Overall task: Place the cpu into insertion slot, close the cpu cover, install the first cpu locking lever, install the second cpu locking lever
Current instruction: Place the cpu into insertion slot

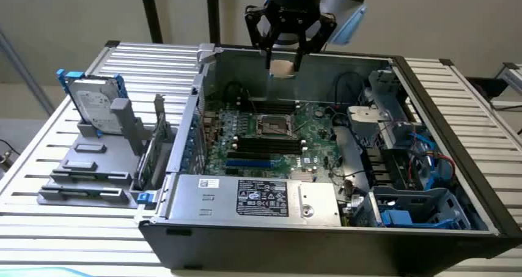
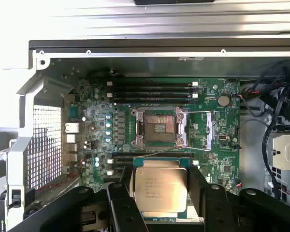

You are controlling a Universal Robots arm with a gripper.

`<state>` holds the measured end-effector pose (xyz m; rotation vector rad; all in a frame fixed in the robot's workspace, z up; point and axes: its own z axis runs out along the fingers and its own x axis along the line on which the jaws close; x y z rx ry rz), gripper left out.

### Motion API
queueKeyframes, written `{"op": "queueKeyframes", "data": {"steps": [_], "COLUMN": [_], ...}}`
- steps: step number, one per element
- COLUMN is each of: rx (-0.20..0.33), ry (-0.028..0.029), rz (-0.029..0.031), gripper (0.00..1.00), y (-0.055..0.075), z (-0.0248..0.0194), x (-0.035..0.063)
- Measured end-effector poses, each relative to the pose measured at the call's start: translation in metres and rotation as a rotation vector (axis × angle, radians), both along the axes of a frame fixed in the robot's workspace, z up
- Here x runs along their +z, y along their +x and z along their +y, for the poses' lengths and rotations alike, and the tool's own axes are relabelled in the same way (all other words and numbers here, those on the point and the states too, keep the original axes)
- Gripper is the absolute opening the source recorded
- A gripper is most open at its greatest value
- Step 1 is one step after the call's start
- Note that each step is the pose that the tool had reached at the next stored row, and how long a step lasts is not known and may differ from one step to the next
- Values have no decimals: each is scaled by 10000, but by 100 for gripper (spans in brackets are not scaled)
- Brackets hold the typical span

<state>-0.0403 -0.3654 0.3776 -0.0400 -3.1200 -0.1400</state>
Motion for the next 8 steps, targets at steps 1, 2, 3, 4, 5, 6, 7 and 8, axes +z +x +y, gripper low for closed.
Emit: {"op": "queueKeyframes", "data": {"steps": [1, 2, 3, 4, 5, 6, 7, 8], "rx": [0, 0, 0, 0, 0, 1, 0, 0], "ry": [1, 1, 0, 1, 0, 0, 0, 0], "rz": [0, 0, 0, 0, 0, 0, 0, 0], "gripper": [55, 55, 55, 55, 55, 55, 55, 55], "y": [0, 0, 0, 0, 0, 0, 0, 0], "z": [0, 0, 0, 0, 0, 0, 0, 0], "x": [0, 1, 1, 1, 2, 2, 2, 2]}}
